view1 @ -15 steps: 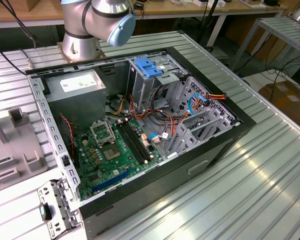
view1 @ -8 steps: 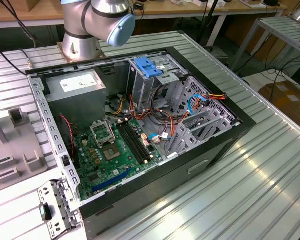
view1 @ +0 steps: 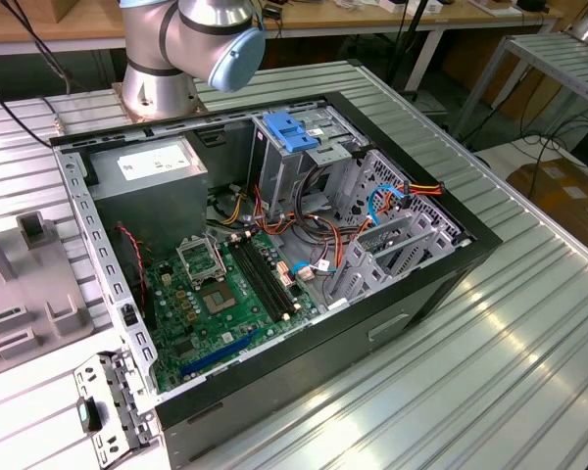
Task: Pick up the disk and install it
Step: 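Pick up the disk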
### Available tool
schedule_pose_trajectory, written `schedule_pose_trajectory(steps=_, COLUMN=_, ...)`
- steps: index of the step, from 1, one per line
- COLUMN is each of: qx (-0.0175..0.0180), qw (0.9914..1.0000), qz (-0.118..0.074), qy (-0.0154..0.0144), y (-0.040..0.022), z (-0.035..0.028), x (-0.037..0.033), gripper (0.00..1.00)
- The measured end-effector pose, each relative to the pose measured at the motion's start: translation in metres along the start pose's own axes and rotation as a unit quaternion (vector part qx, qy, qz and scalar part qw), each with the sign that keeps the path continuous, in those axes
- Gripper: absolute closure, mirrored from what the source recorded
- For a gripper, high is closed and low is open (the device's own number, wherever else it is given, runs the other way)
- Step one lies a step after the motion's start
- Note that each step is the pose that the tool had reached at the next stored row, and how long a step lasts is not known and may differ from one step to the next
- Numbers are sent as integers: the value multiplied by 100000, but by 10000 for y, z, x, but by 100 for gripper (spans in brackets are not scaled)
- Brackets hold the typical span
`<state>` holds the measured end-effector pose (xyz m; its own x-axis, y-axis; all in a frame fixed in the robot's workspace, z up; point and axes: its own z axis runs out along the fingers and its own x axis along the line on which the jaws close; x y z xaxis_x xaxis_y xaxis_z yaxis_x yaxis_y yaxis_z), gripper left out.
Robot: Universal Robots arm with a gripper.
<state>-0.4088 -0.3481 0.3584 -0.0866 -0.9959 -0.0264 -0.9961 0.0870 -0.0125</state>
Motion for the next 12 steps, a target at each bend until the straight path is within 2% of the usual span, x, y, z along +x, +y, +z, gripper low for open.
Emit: schedule_pose_trajectory(steps=12, qx=0, qw=100000, qz=0, qy=0, y=11, z=34, x=-123, gripper=52)
